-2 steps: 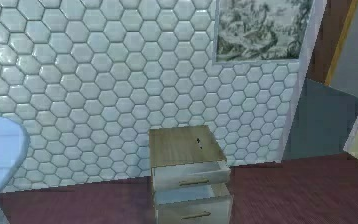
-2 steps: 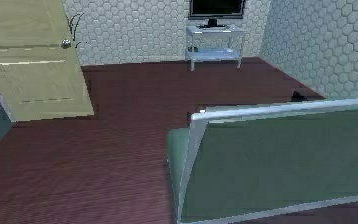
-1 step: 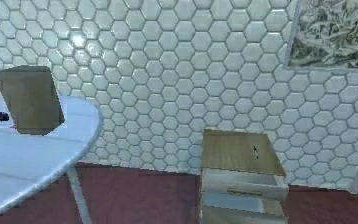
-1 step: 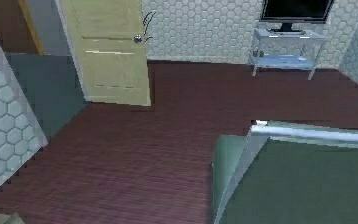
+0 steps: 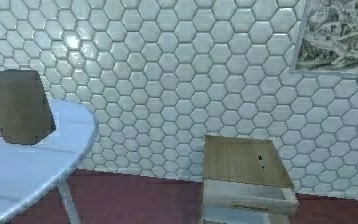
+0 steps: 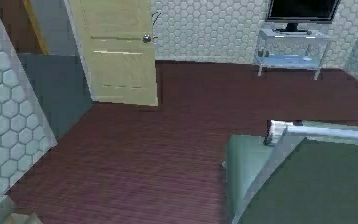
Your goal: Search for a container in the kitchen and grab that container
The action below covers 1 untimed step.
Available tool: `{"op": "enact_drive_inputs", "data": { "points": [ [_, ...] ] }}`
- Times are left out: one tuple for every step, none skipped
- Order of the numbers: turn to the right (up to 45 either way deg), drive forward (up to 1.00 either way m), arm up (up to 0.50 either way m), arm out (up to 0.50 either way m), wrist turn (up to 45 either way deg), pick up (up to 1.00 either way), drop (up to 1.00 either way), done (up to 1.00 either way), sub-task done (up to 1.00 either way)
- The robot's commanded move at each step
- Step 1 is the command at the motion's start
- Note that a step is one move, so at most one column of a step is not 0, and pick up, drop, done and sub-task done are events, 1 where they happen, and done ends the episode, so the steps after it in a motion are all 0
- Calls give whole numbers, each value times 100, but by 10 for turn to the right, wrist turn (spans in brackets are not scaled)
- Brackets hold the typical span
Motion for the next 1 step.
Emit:
{"op": "enact_drive_inputs", "data": {
  "points": [
    [450,0,0,0,0,0,0,0,0]
  ]
}}
